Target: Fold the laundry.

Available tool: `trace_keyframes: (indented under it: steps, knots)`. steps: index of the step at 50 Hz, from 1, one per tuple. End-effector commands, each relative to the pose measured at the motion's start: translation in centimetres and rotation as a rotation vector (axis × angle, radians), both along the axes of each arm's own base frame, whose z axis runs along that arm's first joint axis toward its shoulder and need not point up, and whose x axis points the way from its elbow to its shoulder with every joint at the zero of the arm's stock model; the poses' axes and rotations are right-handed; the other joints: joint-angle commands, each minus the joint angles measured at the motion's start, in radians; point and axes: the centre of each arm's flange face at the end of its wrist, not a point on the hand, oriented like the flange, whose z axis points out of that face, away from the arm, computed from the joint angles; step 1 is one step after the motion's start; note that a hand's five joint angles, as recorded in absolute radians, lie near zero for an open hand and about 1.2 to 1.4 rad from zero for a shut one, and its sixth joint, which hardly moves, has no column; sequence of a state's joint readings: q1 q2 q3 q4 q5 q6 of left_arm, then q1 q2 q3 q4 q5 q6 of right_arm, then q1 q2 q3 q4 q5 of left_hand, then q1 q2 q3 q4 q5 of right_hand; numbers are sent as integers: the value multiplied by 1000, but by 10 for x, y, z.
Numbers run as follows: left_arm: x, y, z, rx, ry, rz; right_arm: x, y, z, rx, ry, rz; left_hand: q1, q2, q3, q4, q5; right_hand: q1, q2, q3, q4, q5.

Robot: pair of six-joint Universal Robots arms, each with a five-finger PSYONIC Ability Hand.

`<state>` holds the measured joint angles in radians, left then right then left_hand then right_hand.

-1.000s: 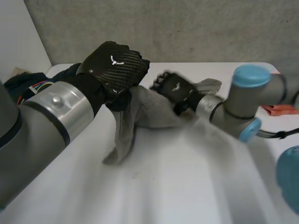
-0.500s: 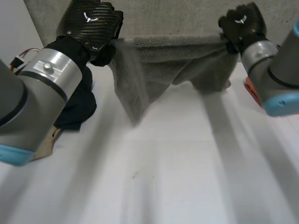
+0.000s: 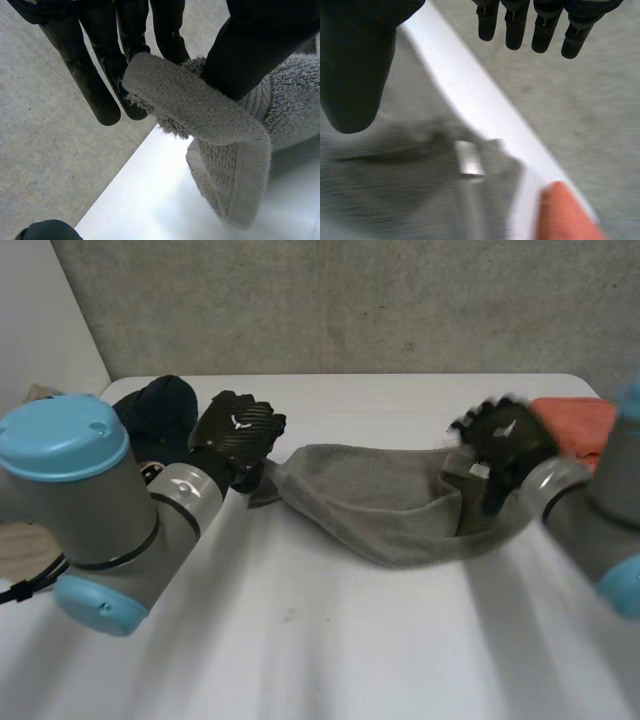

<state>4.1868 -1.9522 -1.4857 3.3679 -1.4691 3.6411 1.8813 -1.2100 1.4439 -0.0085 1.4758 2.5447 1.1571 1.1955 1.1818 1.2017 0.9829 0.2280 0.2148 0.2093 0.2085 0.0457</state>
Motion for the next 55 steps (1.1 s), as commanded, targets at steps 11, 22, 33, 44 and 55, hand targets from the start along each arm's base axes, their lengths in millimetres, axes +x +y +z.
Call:
trace_keyframes:
  steps: [11, 22, 33, 44, 55]
  knots:
    - [31, 59, 19, -17, 13, -11, -12, -64, -12, 22, 315, 178, 239, 201, 215, 195, 239, 45, 58, 64, 64, 53]
    - [34, 68, 12, 5, 0, -18, 6, -91, -71, 5, 316, 287, 239, 201, 215, 195, 239, 133, 146, 152, 152, 141]
    - [35, 70, 10, 13, -4, -17, 29, -117, -112, -41, 336, 250, 239, 201, 215, 195, 239, 420, 433, 439, 439, 428]
    - [46, 44, 34, -86, 44, 63, 18, -131, -15, -187, 146, 62, 239, 201, 215, 195, 239, 1168, 1181, 1187, 1188, 1176]
    - [105, -4, 100, -301, 120, 273, -95, -70, 148, -305, -107, -143, 239, 201, 215, 195, 239, 1168, 1181, 1187, 1188, 1176]
